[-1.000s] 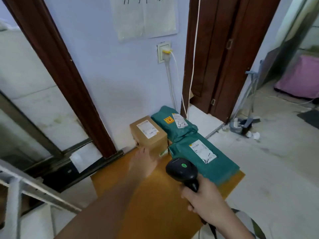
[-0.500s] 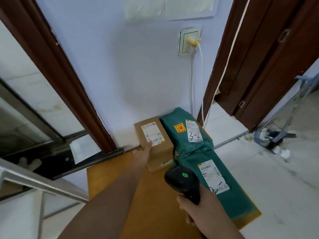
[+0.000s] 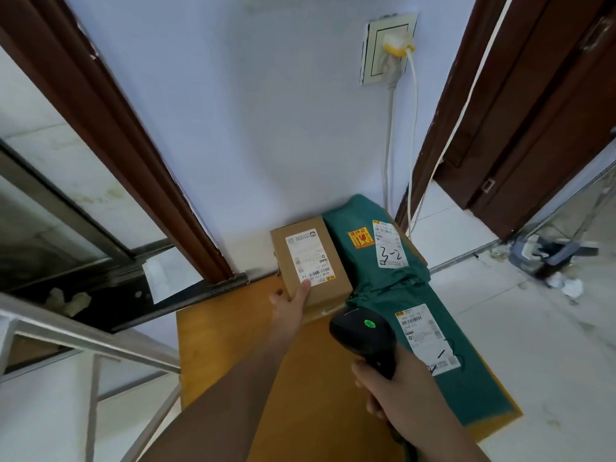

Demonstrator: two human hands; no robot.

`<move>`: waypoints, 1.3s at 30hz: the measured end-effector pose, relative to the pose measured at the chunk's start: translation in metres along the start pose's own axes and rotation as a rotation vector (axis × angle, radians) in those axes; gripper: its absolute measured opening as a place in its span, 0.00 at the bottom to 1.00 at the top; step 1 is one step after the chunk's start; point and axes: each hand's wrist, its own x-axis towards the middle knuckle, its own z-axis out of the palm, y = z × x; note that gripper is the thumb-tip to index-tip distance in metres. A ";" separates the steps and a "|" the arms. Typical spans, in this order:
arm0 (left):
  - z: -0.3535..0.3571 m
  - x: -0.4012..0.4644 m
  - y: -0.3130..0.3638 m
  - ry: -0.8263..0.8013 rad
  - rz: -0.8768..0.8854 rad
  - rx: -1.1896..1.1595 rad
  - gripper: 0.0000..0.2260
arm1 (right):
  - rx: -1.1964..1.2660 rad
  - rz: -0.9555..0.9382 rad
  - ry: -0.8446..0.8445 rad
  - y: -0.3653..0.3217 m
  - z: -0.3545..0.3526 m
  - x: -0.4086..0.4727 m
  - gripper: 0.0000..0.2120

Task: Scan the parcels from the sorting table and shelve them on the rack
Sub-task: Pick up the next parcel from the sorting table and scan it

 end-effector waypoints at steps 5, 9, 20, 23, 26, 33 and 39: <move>-0.004 -0.006 -0.014 -0.017 -0.006 -0.073 0.51 | -0.006 -0.021 0.052 -0.004 0.010 0.008 0.06; -0.015 -0.011 -0.029 -0.042 -0.002 -0.133 0.57 | 0.006 0.009 0.100 -0.005 0.018 0.008 0.06; -0.045 -0.031 -0.029 -0.323 0.086 -0.273 0.51 | -0.015 -0.053 0.181 -0.014 0.040 -0.008 0.09; -0.052 -0.033 -0.030 -0.326 0.092 -0.275 0.54 | -0.001 -0.047 0.196 -0.017 0.048 -0.016 0.08; -0.060 -0.036 -0.030 -0.325 0.085 -0.308 0.57 | 0.001 -0.052 0.192 -0.018 0.056 -0.027 0.08; -0.081 -0.053 -0.038 -0.324 0.114 -0.219 0.60 | 0.006 -0.039 0.221 -0.017 0.077 -0.055 0.07; -0.099 -0.073 -0.055 -0.384 0.147 -0.180 0.60 | 0.028 -0.011 0.219 -0.014 0.096 -0.082 0.06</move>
